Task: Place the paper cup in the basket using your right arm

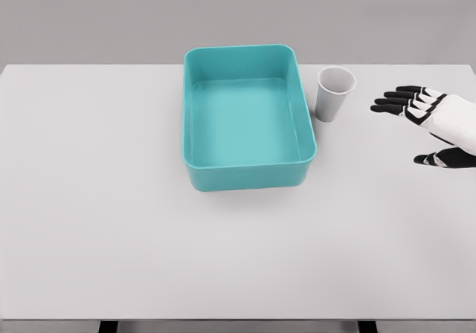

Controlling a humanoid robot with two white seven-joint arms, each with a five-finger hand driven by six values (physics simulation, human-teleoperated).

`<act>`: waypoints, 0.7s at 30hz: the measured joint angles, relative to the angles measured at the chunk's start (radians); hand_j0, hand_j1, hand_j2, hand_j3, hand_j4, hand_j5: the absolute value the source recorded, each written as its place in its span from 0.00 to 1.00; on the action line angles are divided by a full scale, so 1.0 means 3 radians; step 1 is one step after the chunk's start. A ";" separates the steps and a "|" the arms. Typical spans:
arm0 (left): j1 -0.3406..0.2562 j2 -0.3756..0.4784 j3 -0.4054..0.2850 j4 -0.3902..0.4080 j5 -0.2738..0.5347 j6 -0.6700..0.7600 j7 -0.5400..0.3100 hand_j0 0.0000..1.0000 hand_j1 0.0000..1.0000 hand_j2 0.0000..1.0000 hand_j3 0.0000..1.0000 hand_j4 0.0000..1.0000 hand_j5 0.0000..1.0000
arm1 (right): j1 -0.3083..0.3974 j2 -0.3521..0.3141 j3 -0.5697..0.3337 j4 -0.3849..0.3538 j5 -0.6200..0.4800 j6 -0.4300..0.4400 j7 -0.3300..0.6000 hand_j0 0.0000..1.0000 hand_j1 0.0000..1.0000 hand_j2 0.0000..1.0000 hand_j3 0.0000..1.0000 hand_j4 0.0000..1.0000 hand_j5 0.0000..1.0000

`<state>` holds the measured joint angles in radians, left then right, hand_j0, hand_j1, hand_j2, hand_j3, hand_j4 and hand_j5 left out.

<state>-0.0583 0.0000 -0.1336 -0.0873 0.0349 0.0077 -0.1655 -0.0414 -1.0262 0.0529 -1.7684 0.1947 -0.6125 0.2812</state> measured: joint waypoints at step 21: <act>0.0000 0.0000 0.0001 0.0000 0.0001 0.0000 0.0000 1.00 1.00 1.00 1.00 1.00 1.00 | -0.0429 0.0525 -0.0207 0.0468 -0.1574 0.0469 0.1067 1.00 1.00 1.00 1.00 1.00 1.00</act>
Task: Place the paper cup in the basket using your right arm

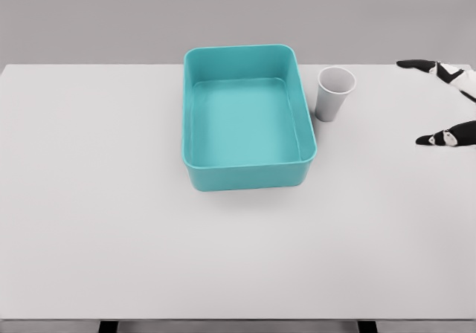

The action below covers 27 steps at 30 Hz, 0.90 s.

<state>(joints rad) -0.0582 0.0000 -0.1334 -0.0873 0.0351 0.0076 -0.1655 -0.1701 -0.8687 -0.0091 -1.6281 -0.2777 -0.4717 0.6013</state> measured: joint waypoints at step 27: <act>0.0000 0.0000 -0.0001 0.0000 -0.0001 0.0000 0.0000 1.00 1.00 1.00 1.00 1.00 1.00 | -0.1023 0.1341 0.0243 0.1854 -0.0254 0.1236 0.0032 1.00 1.00 1.00 1.00 1.00 1.00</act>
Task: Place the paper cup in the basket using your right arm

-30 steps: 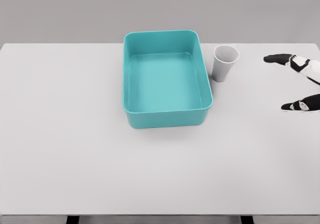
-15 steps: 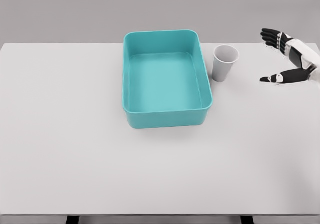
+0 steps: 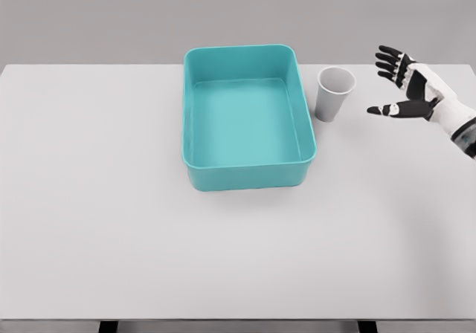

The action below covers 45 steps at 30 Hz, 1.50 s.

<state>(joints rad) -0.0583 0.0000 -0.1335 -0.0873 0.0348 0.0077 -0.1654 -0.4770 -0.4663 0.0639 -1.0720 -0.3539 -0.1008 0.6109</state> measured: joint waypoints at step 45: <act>0.0000 0.0000 0.0000 0.0000 0.0000 0.0000 0.0000 1.00 1.00 1.00 1.00 1.00 1.00 | -0.0220 0.0475 0.0013 0.0693 0.0012 0.0009 0.0000 1.00 1.00 1.00 1.00 1.00 1.00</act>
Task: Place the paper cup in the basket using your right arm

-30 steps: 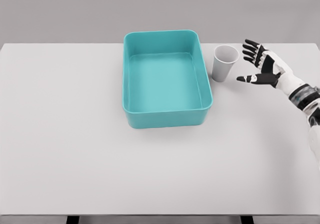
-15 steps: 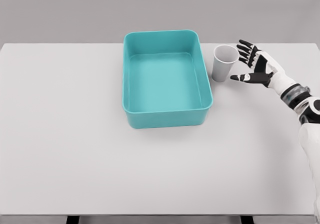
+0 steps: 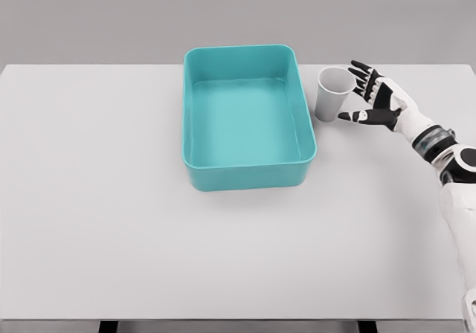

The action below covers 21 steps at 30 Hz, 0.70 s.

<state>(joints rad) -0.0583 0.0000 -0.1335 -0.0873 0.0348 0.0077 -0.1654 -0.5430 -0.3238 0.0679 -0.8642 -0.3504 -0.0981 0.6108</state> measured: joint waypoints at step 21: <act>0.0000 0.0000 0.0000 0.0000 0.0000 0.0000 0.0000 1.00 1.00 1.00 1.00 1.00 1.00 | -0.0051 0.0084 0.0004 0.0177 0.0023 -0.0019 0.0000 1.00 1.00 1.00 1.00 1.00 1.00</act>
<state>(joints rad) -0.0583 0.0000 -0.1335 -0.0874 0.0348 0.0077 -0.1654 -0.5584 -0.2985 0.0692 -0.8110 -0.3434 -0.1039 0.6108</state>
